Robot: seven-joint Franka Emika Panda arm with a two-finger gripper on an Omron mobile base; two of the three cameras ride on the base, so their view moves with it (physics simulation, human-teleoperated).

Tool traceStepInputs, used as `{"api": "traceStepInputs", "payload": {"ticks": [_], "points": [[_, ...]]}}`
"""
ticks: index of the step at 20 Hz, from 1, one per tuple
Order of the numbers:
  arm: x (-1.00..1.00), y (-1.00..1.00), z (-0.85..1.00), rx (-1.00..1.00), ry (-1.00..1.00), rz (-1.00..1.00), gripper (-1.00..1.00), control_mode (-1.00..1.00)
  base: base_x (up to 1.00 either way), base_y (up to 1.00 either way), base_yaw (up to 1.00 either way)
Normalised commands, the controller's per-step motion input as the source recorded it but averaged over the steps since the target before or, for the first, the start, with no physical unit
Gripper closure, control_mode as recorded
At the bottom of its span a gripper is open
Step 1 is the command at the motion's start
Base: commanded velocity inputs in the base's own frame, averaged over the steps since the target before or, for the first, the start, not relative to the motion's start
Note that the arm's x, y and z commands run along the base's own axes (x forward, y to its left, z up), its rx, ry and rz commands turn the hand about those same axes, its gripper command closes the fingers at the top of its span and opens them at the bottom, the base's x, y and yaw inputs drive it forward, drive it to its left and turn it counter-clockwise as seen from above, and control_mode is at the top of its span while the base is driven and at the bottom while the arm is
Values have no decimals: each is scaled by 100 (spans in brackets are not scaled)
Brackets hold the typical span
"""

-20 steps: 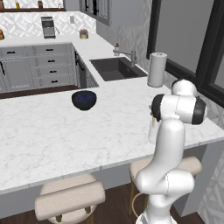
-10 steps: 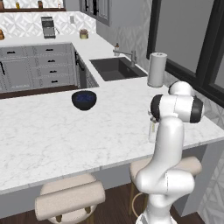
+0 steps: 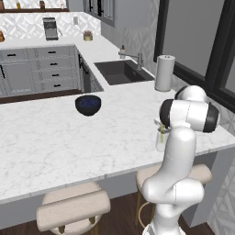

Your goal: Take a straw from the drawer in front and place it inside the glass cup on the dining counter.

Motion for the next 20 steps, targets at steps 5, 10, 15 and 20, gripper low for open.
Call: {"api": "traceStepInputs", "payload": {"ticks": [5,10,15,20], "points": [[14,-2,0,0,-3,4,-100,-100,0,0,0],[-6,-12,0,0,-16,8,-100,-100,0,0,0],[0,-3,15,3,-15,7,-100,-100,0,0,0],[-6,13,97,3,-24,7,-100,-100,0,0,0]]}}
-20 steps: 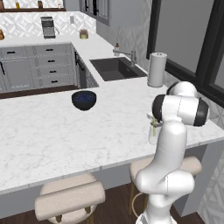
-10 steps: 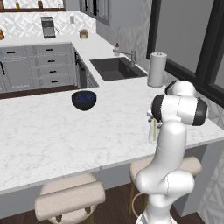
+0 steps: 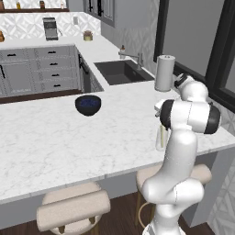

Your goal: Take a straw from the drawer in front and place it inside the glass cup on the dining counter.

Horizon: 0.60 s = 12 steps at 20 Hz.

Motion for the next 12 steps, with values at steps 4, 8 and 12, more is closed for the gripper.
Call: {"api": "traceStepInputs", "payload": {"ticks": [4,8,12], "points": [[-58,64,69,-33,-52,0,-100,-100,0,0,0],[-82,94,-17,-84,-98,-5,-100,-100,0,0,0],[-64,94,-18,-84,-100,-6,-100,-100,0,0,0]]}}
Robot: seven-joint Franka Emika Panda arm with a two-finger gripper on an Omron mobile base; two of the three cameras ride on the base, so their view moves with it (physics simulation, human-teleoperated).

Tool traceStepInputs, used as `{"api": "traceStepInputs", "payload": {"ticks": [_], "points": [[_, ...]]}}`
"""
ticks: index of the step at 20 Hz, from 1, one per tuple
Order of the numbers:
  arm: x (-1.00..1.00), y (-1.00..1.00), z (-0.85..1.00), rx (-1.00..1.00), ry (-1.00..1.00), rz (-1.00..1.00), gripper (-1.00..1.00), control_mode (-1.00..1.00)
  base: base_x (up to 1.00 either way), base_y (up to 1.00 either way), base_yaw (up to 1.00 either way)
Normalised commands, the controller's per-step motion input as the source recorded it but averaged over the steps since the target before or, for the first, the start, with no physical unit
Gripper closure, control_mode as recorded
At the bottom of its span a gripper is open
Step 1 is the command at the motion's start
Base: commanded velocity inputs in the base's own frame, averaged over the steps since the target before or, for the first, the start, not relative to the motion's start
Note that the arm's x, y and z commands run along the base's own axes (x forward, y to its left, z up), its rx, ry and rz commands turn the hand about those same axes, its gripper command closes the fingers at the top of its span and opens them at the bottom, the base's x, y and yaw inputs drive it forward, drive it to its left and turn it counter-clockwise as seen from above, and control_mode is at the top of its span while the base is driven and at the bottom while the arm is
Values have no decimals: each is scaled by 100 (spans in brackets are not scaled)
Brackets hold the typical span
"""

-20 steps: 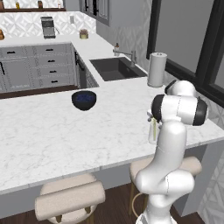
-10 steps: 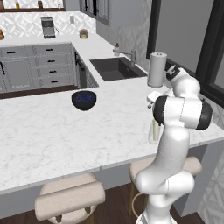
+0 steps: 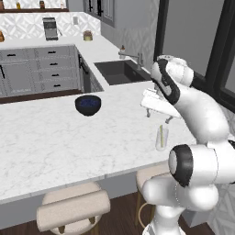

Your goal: Take a straw from the drawer in front and place it inside the glass cup on the dining counter.

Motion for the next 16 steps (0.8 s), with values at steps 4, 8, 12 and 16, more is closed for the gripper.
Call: {"api": "traceStepInputs", "payload": {"ticks": [4,8,12,16], "points": [[-66,76,-19,-74,-100,-2,-100,-100,0,0,0],[-57,10,-25,-55,-100,-3,-100,-100,0,0,0],[-45,-8,-74,-21,-99,0,-100,-100,0,0,0],[-26,-32,-100,2,-87,0,-100,-100,0,0,0]]}}
